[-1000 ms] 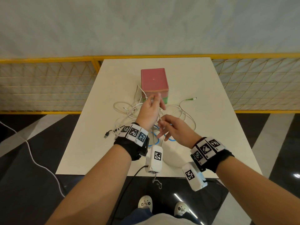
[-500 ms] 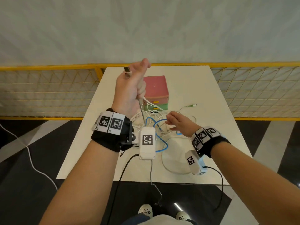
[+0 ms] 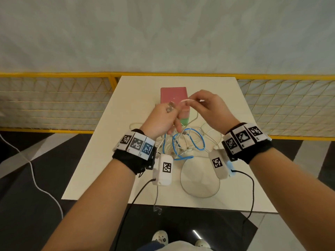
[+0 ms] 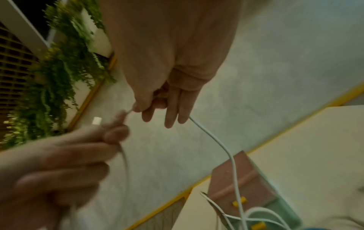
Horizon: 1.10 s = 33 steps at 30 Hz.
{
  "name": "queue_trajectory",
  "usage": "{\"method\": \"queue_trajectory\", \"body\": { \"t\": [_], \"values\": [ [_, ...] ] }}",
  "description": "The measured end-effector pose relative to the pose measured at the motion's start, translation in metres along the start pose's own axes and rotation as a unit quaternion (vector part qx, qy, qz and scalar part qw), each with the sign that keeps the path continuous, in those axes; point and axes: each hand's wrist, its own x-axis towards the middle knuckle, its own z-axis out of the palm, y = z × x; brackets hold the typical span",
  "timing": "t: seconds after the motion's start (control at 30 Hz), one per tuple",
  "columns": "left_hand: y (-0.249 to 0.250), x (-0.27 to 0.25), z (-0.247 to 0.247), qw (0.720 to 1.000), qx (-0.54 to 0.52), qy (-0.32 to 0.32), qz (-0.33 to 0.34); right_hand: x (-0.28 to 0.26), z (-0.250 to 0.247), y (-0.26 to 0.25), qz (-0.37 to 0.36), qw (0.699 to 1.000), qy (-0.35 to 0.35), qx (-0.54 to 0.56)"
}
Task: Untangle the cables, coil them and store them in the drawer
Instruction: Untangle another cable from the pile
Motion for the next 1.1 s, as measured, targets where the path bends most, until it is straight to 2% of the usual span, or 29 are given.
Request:
{"method": "queue_trajectory", "body": {
  "t": [0.07, 0.17, 0.27, 0.33, 0.37, 0.43, 0.5, 0.57, 0.63, 0.7, 0.8, 0.87, 0.97, 1.1],
  "values": [
    [0.007, 0.002, -0.007, 0.996, -0.015, 0.081, 0.047, -0.007, 0.001, 0.014, 0.036, 0.998, -0.043, 0.001],
    [0.018, 0.006, -0.021, 0.97, -0.097, 0.207, 0.087, -0.023, 0.009, 0.036, 0.089, 0.991, -0.101, 0.011],
    [0.015, 0.008, -0.03, 0.964, -0.081, 0.243, 0.065, -0.026, 0.01, 0.04, 0.105, 0.988, -0.111, -0.018],
    [0.014, 0.009, -0.029, 0.971, -0.033, 0.228, 0.061, -0.021, 0.008, 0.032, 0.092, 0.988, -0.118, -0.036],
    [0.014, 0.009, -0.025, 0.977, 0.0, 0.2, 0.069, -0.018, 0.008, 0.028, 0.074, 0.988, -0.125, -0.054],
    [0.015, 0.008, -0.012, 0.987, 0.084, 0.109, 0.082, -0.011, 0.008, 0.019, 0.025, 0.986, -0.137, -0.093],
    [0.012, 0.012, -0.003, 0.986, 0.157, 0.009, 0.055, -0.004, 0.007, 0.01, -0.029, 0.986, -0.127, -0.101],
    [0.007, 0.014, -0.001, 0.986, 0.161, -0.045, 0.027, 0.002, 0.003, 0.005, -0.06, 0.988, -0.104, -0.101],
    [0.008, 0.015, -0.003, 0.988, 0.151, -0.015, 0.036, 0.004, 0.0, 0.008, -0.063, 0.99, -0.093, -0.083],
    [0.018, 0.016, -0.009, 0.985, 0.14, 0.07, 0.065, 0.003, 0.003, 0.017, -0.014, 0.993, -0.107, -0.043],
    [0.026, 0.022, -0.022, 0.973, 0.054, 0.204, 0.096, -0.002, 0.009, 0.034, 0.075, 0.988, -0.134, -0.017],
    [0.023, 0.025, -0.031, 0.967, 0.052, 0.23, 0.094, -0.002, 0.01, 0.04, 0.091, 0.984, -0.146, -0.035],
    [0.014, 0.027, -0.03, 0.976, 0.101, 0.186, 0.061, 0.005, 0.009, 0.035, 0.083, 0.984, -0.147, -0.053],
    [0.003, 0.026, -0.006, 0.983, 0.181, 0.012, 0.039, 0.016, 0.006, 0.011, 0.022, 0.985, -0.155, -0.075]
  ]
}}
